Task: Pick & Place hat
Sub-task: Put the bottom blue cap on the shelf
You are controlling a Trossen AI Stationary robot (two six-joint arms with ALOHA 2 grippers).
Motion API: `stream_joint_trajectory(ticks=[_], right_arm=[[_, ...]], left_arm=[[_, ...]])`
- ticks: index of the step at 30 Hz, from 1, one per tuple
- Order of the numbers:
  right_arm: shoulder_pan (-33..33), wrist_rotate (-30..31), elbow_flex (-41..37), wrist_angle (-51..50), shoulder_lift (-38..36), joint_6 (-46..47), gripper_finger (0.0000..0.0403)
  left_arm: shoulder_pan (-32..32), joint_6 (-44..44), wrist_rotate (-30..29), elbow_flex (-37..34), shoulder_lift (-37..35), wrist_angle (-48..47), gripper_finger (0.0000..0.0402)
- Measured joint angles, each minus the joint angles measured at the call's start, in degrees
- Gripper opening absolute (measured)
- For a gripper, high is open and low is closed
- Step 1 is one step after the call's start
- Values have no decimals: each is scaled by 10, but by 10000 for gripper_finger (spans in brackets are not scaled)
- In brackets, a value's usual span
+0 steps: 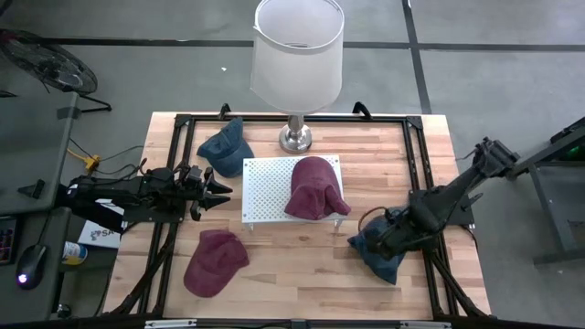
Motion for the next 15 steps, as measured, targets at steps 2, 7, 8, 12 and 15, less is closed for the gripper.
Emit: stream_joint_trajectory(ticks=[2,7,8,12,15], right_arm=[[0,-4,0,14,16,4,190],[0,7,0,37,34,-87,190],[0,6,0,36,34,-125,190],[0,12,0,34,29,-306,190],[0,12,0,40,28,-446,190]], left_arm=[[0,0,0,0,0,0,154],[0,0,0,0,0,0,154],[0,0,0,0,0,0,154],[0,0,0,0,0,0,154],[0,0,0,0,0,0,154]])
